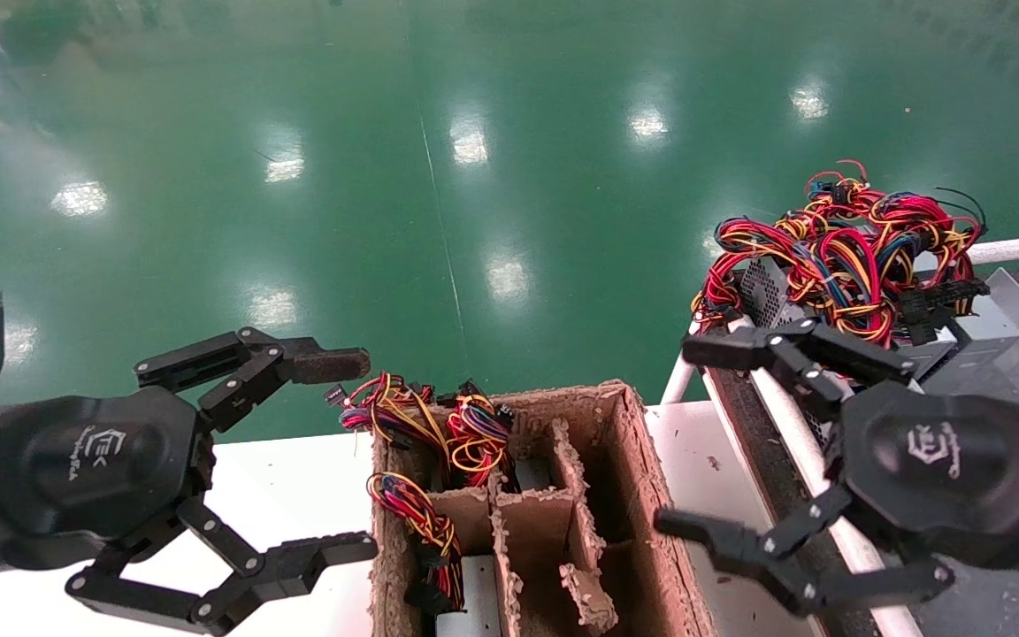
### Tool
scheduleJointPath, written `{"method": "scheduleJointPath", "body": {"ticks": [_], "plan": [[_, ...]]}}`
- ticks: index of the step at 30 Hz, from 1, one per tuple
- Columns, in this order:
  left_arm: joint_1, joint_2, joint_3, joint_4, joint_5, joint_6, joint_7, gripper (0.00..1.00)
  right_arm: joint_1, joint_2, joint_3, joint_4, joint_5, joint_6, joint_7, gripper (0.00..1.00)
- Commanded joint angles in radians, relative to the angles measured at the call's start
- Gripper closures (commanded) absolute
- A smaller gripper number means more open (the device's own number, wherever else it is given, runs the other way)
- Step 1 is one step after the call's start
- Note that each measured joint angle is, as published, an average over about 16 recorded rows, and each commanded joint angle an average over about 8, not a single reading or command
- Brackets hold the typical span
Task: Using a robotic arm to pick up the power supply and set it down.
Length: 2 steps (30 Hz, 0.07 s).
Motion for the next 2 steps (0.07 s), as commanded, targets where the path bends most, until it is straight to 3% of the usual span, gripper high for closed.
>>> {"method": "scheduleJointPath", "body": {"ticks": [1, 2], "plan": [[0.0, 0.0, 0.0, 0.0, 0.0, 0.0, 0.0, 0.0, 0.015, -0.014, -0.015, 0.007, 0.004, -0.021, 0.005, 0.0], [0.0, 0.0, 0.0, 0.0, 0.0, 0.0, 0.0, 0.0, 0.017, -0.016, -0.017, 0.008, 0.005, -0.024, 0.006, 0.0]]}}
